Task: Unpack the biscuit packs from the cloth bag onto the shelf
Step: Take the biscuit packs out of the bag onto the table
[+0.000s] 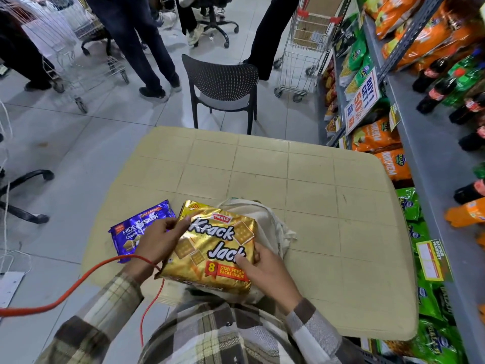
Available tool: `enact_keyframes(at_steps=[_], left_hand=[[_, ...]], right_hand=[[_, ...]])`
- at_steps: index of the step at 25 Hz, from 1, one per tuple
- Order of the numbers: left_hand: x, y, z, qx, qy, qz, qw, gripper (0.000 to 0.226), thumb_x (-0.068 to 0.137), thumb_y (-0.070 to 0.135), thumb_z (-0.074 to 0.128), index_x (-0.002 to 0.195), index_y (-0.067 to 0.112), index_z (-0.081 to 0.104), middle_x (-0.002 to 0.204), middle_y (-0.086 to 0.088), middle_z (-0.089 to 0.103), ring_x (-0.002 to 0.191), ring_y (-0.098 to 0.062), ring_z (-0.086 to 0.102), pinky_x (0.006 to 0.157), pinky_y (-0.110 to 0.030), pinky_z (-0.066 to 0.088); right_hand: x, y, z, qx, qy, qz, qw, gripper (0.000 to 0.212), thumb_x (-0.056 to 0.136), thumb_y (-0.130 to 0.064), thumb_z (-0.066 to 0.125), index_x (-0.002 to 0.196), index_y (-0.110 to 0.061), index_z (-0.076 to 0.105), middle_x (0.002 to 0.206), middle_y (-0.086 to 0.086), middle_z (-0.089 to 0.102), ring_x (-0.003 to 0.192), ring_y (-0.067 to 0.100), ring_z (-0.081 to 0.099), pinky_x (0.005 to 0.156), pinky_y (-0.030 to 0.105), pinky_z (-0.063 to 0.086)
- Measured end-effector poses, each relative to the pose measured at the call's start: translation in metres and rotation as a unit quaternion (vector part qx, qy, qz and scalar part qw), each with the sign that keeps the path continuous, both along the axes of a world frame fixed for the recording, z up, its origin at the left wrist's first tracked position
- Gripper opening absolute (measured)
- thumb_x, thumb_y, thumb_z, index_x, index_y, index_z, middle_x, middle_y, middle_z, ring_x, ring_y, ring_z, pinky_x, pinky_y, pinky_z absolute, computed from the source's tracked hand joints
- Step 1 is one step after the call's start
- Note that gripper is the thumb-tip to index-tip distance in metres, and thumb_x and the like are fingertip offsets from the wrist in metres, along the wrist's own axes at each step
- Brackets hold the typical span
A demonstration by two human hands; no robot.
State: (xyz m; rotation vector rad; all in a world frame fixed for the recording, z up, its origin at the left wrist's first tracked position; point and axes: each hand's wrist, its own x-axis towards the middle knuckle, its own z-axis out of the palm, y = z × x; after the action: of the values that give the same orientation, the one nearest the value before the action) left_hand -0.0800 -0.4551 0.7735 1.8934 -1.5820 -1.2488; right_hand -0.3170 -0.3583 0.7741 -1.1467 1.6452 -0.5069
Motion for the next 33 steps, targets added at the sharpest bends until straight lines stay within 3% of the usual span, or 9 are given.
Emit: enact_keyframes(at_steps=[3,8,12,16,21,24,26,30,33], left_hand=[[-0.01,-0.022,0.015,-0.003,0.044,-0.001,0.999,0.041,0.089,0.055,0.06,0.083,0.019,0.078,0.079,0.0,0.078,0.083,-0.02,0.074,0.081,-0.045,0.055],[-0.032,-0.053,0.048,-0.005,0.085,-0.031,0.996,0.045,0.086,0.064,0.058,0.097,0.024,0.078,0.087,0.004,0.079,0.084,-0.017,0.074,0.08,-0.041,0.057],[-0.067,-0.086,0.05,0.012,0.138,-0.048,0.989,0.044,0.089,0.057,0.06,0.098,0.018,0.077,0.087,-0.001,0.078,0.079,-0.018,0.074,0.073,-0.037,0.058],[-0.133,-0.13,0.012,0.033,0.137,-0.071,0.987,0.043,0.092,0.054,0.058,0.096,0.015,0.077,0.079,0.004,0.074,0.066,-0.01,0.066,0.056,-0.025,0.051],[-0.216,-0.169,-0.069,0.008,0.115,-0.039,0.993,0.041,0.088,0.057,0.061,0.093,0.019,0.077,0.086,0.005,0.076,0.077,-0.014,0.071,0.065,-0.034,0.056],[-0.248,-0.173,-0.124,0.019,0.098,-0.049,0.994,0.033,0.09,0.05,0.062,0.092,0.021,0.077,0.082,0.007,0.075,0.075,-0.016,0.071,0.069,-0.041,0.058],[-0.26,-0.171,-0.148,0.037,0.096,-0.065,0.993,0.025,0.093,0.039,0.061,0.101,0.02,0.076,0.087,0.004,0.074,0.079,-0.02,0.071,0.068,-0.037,0.059],[-0.278,-0.172,-0.174,0.054,0.122,-0.095,0.987,0.037,0.097,0.008,0.051,0.131,0.016,0.061,0.116,-0.001,0.068,0.087,-0.01,0.067,0.06,-0.012,0.053],[-0.282,-0.175,-0.178,0.083,0.12,-0.127,0.981,0.044,0.097,0.006,0.048,0.136,0.024,0.056,0.119,0.002,0.066,0.088,-0.002,0.063,0.067,-0.014,0.055]], right_hand=[[-0.014,-0.014,0.015,-0.036,0.005,-0.021,0.999,0.054,0.08,-0.064,0.057,0.122,-0.031,0.061,0.106,-0.011,0.073,0.094,0.007,0.071,0.084,0.039,0.06],[-0.032,-0.032,0.051,-0.069,-0.006,-0.068,0.995,0.034,0.09,-0.048,0.063,0.12,-0.032,0.063,0.1,-0.014,0.073,0.089,0.001,0.07,0.079,0.033,0.061],[-0.06,-0.055,0.051,-0.084,0.005,-0.123,0.989,0.038,0.085,-0.057,0.063,0.111,-0.029,0.066,0.093,-0.009,0.071,0.087,0.008,0.07,0.076,0.04,0.061],[-0.109,-0.101,0.004,-0.083,0.075,-0.2,0.973,0.054,0.076,-0.073,0.05,0.103,-0.029,0.066,0.094,-0.005,0.07,0.088,0.015,0.068,0.079,0.042,0.059],[-0.173,-0.15,-0.082,-0.037,0.053,-0.282,0.957,0.06,0.07,-0.072,0.049,0.111,-0.032,0.064,0.106,0.0,0.068,0.097,0.021,0.067,0.088,0.045,0.057],[-0.211,-0.158,-0.165,-0.004,0.029,-0.293,0.956,0.058,0.07,-0.068,0.054,0.119,-0.038,0.059,0.116,-0.001,0.067,0.103,0.021,0.067,0.093,0.045,0.056],[-0.228,-0.157,-0.211,0.018,0.01,-0.294,0.955,0.066,0.069,-0.07,0.057,0.128,-0.041,0.053,0.125,0.0,0.065,0.108,0.022,0.066,0.095,0.046,0.056],[-0.227,-0.159,-0.202,0.047,0.001,-0.309,0.95,0.069,0.081,-0.058,0.059,0.145,-0.036,0.044,0.136,0.008,0.054,0.115,0.027,0.061,0.096,0.047,0.055],[-0.221,-0.159,-0.202,0.059,0.009,-0.306,0.95,0.07,0.093,-0.045,0.059,0.155,-0.026,0.03,0.146,0.011,0.036,0.131,0.033,0.047,0.107,0.05,0.047]])
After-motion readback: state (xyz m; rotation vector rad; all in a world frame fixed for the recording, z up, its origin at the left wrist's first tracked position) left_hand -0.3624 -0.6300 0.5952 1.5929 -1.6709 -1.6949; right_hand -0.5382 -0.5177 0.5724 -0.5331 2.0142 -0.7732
